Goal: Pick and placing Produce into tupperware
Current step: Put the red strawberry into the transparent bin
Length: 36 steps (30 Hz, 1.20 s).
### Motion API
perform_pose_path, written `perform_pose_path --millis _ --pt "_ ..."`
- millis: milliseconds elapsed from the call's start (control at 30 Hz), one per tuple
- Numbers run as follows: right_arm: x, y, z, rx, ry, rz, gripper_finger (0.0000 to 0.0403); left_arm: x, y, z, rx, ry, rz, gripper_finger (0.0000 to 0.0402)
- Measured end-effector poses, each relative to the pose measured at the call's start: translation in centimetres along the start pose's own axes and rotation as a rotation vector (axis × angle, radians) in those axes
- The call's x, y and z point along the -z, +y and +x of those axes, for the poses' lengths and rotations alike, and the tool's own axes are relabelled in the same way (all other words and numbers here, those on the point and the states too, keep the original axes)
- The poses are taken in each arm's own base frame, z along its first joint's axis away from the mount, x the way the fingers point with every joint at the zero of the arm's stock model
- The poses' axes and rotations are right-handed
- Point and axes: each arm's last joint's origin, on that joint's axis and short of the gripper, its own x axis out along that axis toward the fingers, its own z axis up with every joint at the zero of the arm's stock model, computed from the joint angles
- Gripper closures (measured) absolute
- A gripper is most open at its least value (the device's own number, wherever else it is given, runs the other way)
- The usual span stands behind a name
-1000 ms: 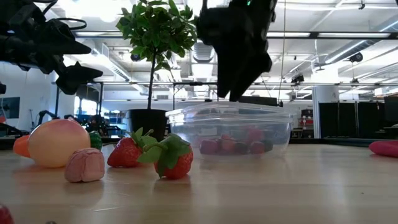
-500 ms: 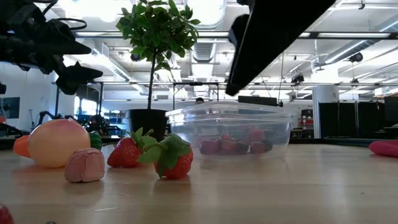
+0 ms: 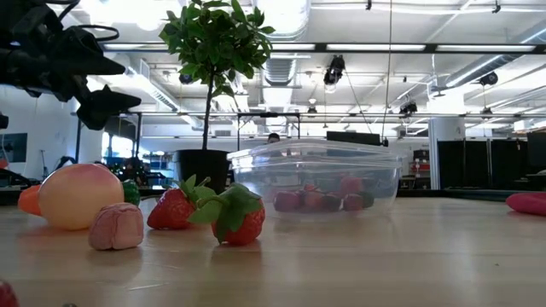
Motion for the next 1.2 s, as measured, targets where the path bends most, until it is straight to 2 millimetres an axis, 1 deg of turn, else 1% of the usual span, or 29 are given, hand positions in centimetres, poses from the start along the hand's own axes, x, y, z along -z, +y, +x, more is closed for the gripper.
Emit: perform_pose_path --millis 33,67,100,200,267,300,333,467,533,633,800,867,967,1067,1133,1200 --pt "-0.8 0.1 -0.9 -0.031 -0.029 0.033 0.0158 0.0 0.0 0.0 0.000 -0.001 0.000 0.0109" --pt "-1.6 0.5 -1.8 -0.066 -0.077 0.029 0.0157 0.0 0.0 0.0 0.001 -0.003 0.001 0.0109" --pt "-2.4 1.0 -2.6 -0.131 -0.138 -0.009 0.0156 0.0 0.0 0.0 0.000 -0.003 0.001 0.0109" --pt "-4.0 3.1 -4.4 -0.426 -0.261 -0.217 0.0153 0.0 0.0 0.0 0.000 -0.001 0.000 0.0109" --pt "-4.5 3.2 -4.3 -0.569 -0.254 -0.236 0.0152 0.0 0.0 0.0 0.000 0.000 0.000 0.0109" --pt "-4.6 3.0 -3.9 -0.597 -0.233 -0.215 0.0152 0.0 0.0 0.0 0.000 -0.001 0.001 0.0109" --pt "-4.6 2.5 -3.1 -0.590 -0.209 -0.186 0.0152 0.0 0.0 0.0 0.001 -0.002 0.001 0.0109" --pt "-4.1 -0.1 1.1 -0.469 -0.155 -0.092 0.0156 0.0 0.0 0.0 0.001 -0.003 0.001 0.0109" --pt "-4.3 -1.1 2.1 -0.426 -0.153 -0.036 0.0156 0.0 0.0 0.0 0.001 -0.003 0.001 0.0109" --pt "-5.5 -2.3 2.5 -0.401 -0.181 0.034 0.0152 0.0 0.0 0.0 0.000 -0.003 0.001 0.0109" --pt "-7.7 -4.5 3.2 -0.337 -0.231 0.038 0.0150 0.0 0.0 0.0 0.001 -0.003 0.001 0.0109" --pt "-8.6 -4.8 2.8 -0.346 -0.257 0.034 0.0151 0.0 0.0 0.0 0.000 -0.003 0.001 0.0109" --pt "-9.6 -4.5 1.9 -0.364 -0.298 -0.025 0.0155 0.0 0.0 0.0 0.001 -0.003 0.001 0.0109" --pt "-10.2 -5.0 1.8 -0.321 -0.322 -0.051 0.0156 0.0 0.0 0.0 0.001 -0.003 0.001 0.0109" --pt "-10.4 -6.1 2.3 -0.243 -0.296 -0.004 0.0155 0.0 0.0 0.0 0.000 -0.003 0.001 0.0109" --pt "-10.5 -7.8 2.9 -0.164 -0.231 0.062 0.0153 0.0 0.0 0.0 0.001 -0.003 0.000 0.0109"
